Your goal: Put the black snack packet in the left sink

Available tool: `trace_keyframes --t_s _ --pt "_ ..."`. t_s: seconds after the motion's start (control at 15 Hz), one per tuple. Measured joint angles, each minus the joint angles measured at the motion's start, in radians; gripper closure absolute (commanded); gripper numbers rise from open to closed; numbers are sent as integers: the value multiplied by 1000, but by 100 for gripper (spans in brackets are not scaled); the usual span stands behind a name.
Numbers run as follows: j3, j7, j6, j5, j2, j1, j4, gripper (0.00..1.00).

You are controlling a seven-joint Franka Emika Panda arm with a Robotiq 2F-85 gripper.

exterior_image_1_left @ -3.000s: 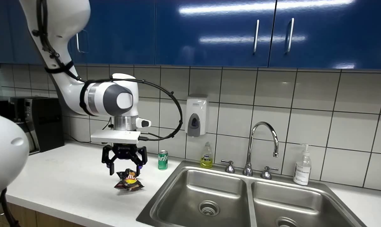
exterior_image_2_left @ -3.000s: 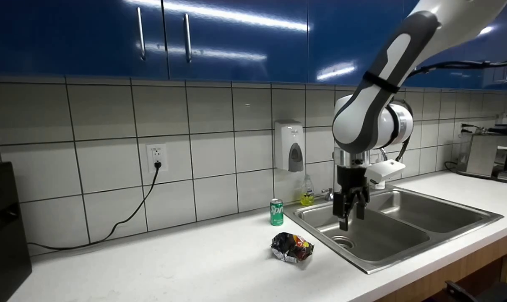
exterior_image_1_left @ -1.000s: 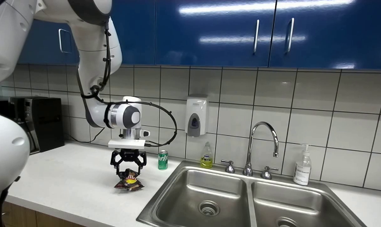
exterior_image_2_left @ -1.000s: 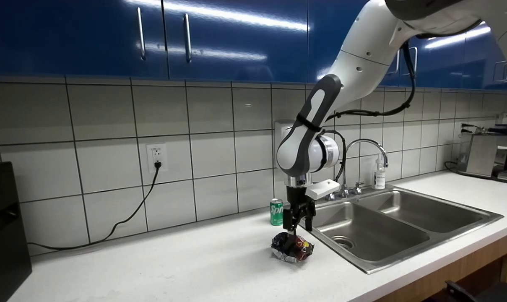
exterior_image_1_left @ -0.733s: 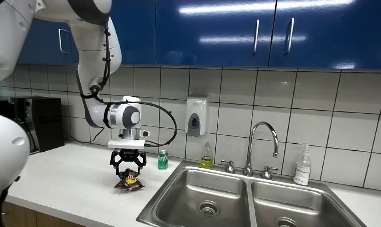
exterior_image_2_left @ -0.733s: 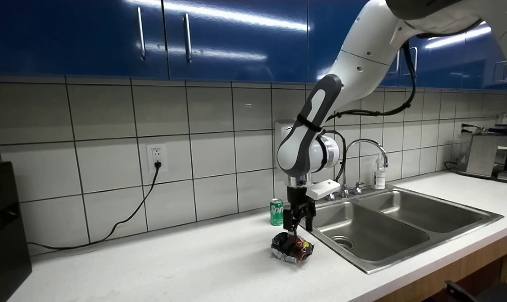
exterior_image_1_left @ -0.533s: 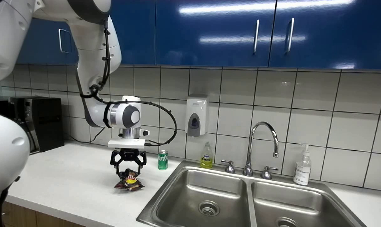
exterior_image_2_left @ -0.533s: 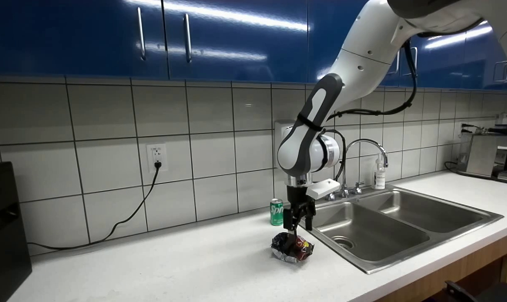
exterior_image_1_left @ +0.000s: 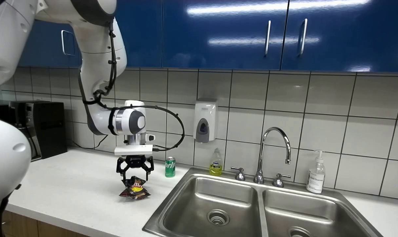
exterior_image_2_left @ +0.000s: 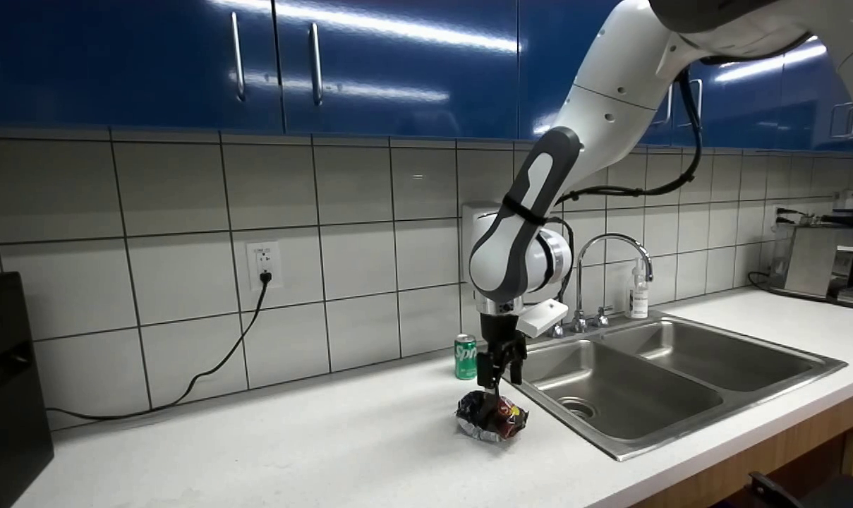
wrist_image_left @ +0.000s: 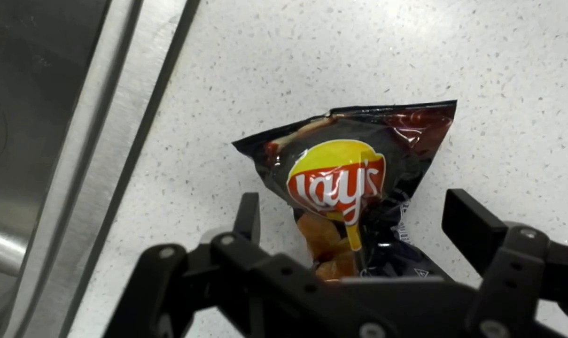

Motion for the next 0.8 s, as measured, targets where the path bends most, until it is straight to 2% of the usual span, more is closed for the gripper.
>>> trace_keyframes --t_s 0.8 --pt "0 0 70 -18 82 12 33 0"
